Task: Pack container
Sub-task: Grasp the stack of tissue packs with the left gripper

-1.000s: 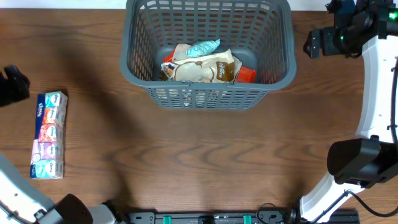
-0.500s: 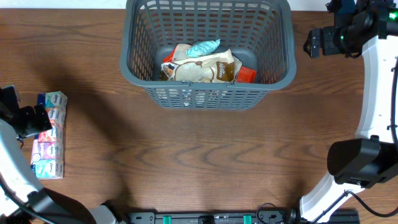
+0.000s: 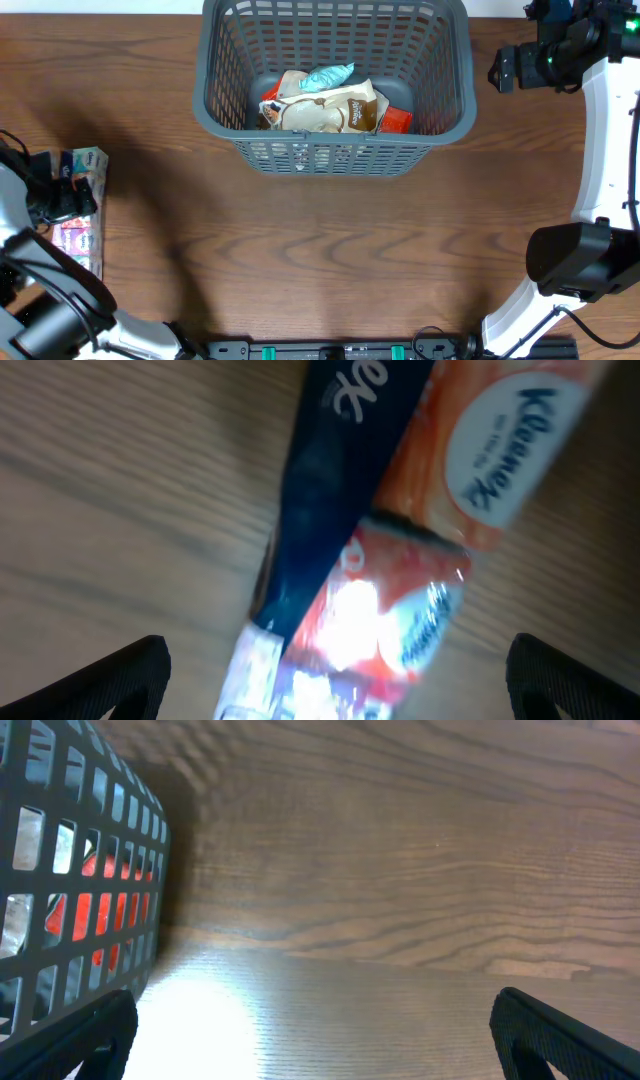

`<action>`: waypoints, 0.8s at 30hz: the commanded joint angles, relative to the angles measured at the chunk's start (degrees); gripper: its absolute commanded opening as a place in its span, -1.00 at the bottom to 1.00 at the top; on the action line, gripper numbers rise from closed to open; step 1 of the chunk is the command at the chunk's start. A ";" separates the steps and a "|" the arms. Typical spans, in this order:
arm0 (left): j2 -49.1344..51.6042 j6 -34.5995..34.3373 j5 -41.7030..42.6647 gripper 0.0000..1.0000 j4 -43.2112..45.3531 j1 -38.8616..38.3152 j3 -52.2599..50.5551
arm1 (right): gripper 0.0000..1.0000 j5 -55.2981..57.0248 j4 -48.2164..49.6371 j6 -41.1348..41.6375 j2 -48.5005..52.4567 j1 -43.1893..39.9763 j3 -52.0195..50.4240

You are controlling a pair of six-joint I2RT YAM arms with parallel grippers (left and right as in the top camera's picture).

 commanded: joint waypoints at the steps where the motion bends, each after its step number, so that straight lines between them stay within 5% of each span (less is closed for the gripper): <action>1: 2.75 0.79 -0.22 0.97 0.96 -0.35 0.00 | 0.98 -0.11 0.02 -0.48 0.44 -0.70 0.02; 17: 14.36 0.31 -0.17 0.93 3.10 -1.81 0.00 | 0.98 -0.11 -0.07 -0.48 0.44 -0.72 0.02; 20: 14.36 -0.37 -0.20 0.47 3.48 -2.12 0.00 | 0.99 -0.11 -0.15 -0.48 0.44 -0.72 0.02; 22: 14.36 -0.39 -0.17 -0.22 3.45 -2.12 0.00 | 0.98 -0.11 -0.17 -0.48 0.44 -0.72 0.02; 24: 14.36 -0.46 -0.20 -0.61 3.45 -2.12 0.00 | 0.98 -0.11 -0.22 -0.46 0.44 -0.72 0.02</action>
